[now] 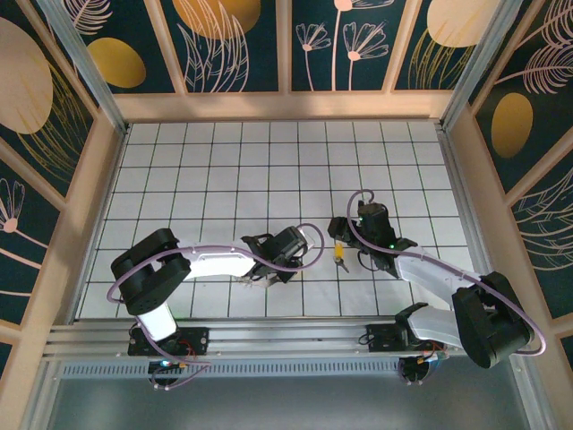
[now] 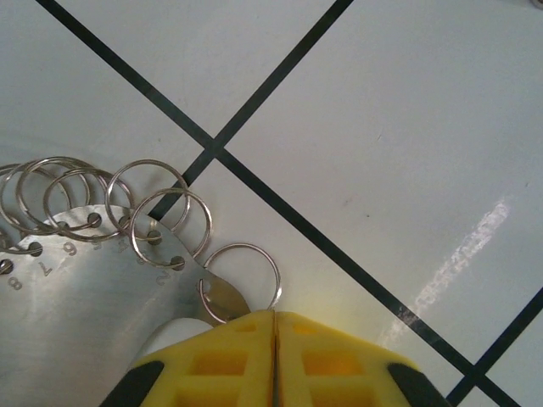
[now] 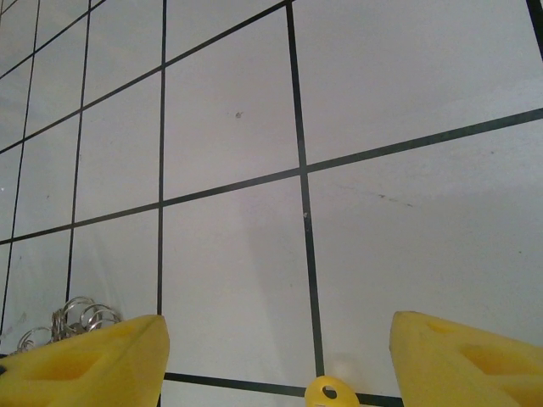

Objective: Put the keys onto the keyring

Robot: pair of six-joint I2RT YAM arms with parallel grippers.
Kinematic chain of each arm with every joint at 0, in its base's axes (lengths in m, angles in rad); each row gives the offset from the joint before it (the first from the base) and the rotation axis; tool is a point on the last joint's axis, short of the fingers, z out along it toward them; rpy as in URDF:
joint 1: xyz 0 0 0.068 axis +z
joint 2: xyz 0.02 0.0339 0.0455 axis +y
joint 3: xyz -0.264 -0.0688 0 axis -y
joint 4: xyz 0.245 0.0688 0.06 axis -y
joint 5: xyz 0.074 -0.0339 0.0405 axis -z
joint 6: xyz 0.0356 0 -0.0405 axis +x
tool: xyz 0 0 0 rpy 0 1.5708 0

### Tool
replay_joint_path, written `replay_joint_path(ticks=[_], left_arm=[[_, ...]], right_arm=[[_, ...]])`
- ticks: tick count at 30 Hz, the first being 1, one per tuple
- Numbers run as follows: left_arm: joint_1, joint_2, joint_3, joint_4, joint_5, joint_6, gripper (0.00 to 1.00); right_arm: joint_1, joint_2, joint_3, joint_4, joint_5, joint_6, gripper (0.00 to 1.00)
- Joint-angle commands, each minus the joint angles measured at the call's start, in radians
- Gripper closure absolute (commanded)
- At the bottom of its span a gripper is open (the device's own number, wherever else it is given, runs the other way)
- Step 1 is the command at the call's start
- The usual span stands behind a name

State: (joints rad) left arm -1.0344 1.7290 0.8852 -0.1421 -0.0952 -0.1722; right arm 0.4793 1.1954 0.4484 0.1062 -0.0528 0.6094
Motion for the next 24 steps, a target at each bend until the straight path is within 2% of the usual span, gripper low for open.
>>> replay_joint_path(ticks=[1,4,8,10,13,17,24], left_arm=[[-0.004,0.013,-0.023,-0.008,-0.015,0.002,0.92],[-0.004,-0.009,-0.035,-0.002,-0.018,0.002,0.85],[-0.004,-0.120,-0.042,-0.024,-0.002,0.003,0.65],[-0.003,-0.167,-0.035,-0.047,0.041,0.012,0.55],[-0.003,-0.187,-0.005,-0.108,0.101,0.025,0.47],[-0.003,-0.145,0.050,-0.175,0.141,0.028,0.47],[-0.003,-0.027,0.133,-0.250,0.106,0.019,0.52]], right_arm=[[-0.006,-0.008,-0.013,0.021,-0.009,0.009,0.31],[-0.007,-0.012,-0.013,0.020,-0.014,0.009,0.31],[-0.006,-0.023,-0.017,0.016,-0.016,0.010,0.32],[-0.007,-0.032,-0.022,0.016,-0.016,0.012,0.32],[-0.007,-0.046,-0.032,0.018,-0.015,0.013,0.31],[-0.007,-0.065,-0.049,0.019,-0.015,0.017,0.31],[-0.006,-0.073,-0.052,0.020,-0.024,0.016,0.31]])
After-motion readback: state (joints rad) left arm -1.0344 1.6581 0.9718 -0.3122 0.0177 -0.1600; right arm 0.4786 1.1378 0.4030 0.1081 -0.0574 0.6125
